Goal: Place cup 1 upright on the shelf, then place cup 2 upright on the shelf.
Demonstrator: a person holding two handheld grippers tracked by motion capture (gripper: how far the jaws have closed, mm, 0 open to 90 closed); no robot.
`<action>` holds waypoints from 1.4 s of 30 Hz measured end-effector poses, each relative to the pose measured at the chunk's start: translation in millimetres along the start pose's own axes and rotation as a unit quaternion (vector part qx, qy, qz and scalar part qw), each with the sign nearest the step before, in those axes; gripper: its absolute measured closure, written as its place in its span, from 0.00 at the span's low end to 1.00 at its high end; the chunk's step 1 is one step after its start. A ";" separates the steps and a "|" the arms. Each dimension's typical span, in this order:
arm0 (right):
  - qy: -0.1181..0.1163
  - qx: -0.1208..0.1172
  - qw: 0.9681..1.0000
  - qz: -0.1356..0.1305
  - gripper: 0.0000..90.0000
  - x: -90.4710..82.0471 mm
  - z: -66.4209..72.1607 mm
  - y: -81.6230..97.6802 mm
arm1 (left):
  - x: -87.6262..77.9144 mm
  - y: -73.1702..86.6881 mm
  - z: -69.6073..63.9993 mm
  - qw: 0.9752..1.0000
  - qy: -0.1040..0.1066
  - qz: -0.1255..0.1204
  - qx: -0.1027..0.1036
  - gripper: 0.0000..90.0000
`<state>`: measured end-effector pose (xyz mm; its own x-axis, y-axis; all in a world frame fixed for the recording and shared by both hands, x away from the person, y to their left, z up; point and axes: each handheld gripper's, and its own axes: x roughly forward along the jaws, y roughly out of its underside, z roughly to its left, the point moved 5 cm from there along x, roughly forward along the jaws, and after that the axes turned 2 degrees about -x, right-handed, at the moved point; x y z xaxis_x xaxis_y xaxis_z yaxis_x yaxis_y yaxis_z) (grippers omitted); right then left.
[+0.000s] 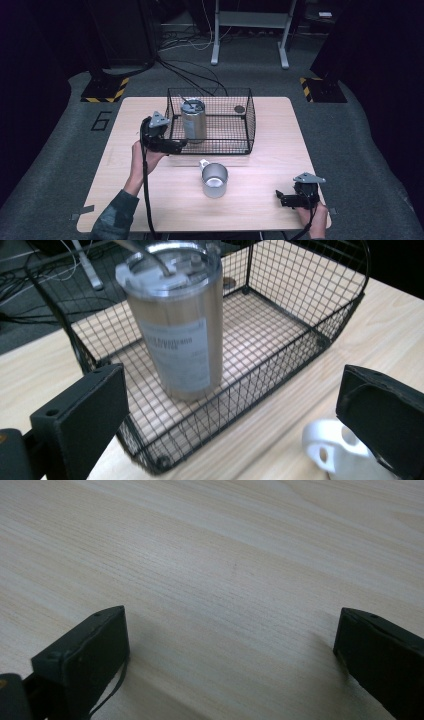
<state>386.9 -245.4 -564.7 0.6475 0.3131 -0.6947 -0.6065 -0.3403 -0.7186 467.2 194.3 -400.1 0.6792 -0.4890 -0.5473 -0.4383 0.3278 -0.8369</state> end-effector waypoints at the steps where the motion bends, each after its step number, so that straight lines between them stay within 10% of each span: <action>1: 0.001 0.002 1.000 0.000 0.01 0.2 0.4 -0.1 | -2.8 6.7 0.3 1.000 -0.002 0.001 -0.002 0.00; 20: 0.005 0.000 1.000 -0.002 0.00 1.4 0.9 -1.6 | -9.1 92.9 8.4 0.998 -0.005 0.046 -0.041 0.00; 34: 0.005 0.005 1.000 -0.001 0.00 1.6 1.7 -1.6 | 15.3 166.7 20.2 0.992 -0.018 0.088 -0.090 0.00; 42: 0.013 0.000 1.000 -0.005 0.00 1.4 2.4 -1.9 | 21.0 179.3 23.8 0.992 -0.031 0.083 -0.092 0.00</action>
<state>387.9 -242.2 -564.4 0.6652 0.2934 -0.6866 -0.5996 -0.3381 -0.7254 416.9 262.1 -561.5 0.6204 -0.3886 -0.6813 -0.6434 0.2447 -0.7254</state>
